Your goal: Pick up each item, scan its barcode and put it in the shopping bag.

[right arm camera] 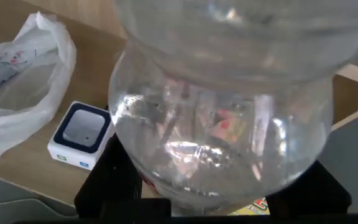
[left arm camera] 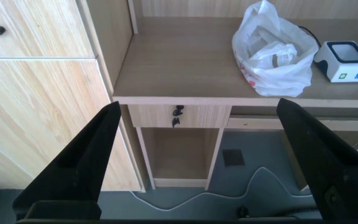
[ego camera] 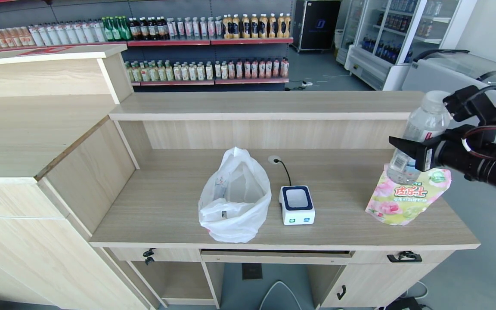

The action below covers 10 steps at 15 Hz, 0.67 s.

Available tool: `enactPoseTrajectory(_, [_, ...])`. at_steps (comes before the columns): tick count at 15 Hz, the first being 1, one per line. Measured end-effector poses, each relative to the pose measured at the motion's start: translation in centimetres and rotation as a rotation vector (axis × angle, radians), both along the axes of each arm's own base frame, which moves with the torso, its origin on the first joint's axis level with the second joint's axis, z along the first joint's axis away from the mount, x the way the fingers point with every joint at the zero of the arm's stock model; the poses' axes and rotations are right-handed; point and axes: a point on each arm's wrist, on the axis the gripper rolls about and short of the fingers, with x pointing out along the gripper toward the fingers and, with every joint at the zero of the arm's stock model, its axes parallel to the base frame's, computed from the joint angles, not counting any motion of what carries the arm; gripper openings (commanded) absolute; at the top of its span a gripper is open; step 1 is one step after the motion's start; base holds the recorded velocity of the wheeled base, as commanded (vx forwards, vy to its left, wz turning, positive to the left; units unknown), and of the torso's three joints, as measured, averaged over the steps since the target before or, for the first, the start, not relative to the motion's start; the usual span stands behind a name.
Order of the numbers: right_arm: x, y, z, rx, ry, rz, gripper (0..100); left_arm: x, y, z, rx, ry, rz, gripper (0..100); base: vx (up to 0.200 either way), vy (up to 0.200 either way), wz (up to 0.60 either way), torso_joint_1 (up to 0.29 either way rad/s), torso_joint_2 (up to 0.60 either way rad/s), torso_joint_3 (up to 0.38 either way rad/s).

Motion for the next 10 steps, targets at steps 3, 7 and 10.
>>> enactPoseTrajectory(3, [1.2,-0.5,-1.1,-0.150,-0.049,-0.097,0,0.0,0.0,0.0,0.000,0.000,0.000,100,0.000,0.000,0.00,0.000,0.00,0.000])
enactPoseTrajectory(7, [2.0,-0.5,-1.6,-0.339,-0.148,-0.108,0,0.0,0.0,0.0,0.000,0.000,-0.001,100,0.000,0.000,0.15,0.001,0.00,0.001])
enactPoseTrajectory(10, [2.5,-0.6,-1.7,-0.436,-0.222,-0.123,0,0.0,0.0,0.0,0.000,0.000,-0.001,100,0.000,0.000,0.60,0.001,0.00,0.002])
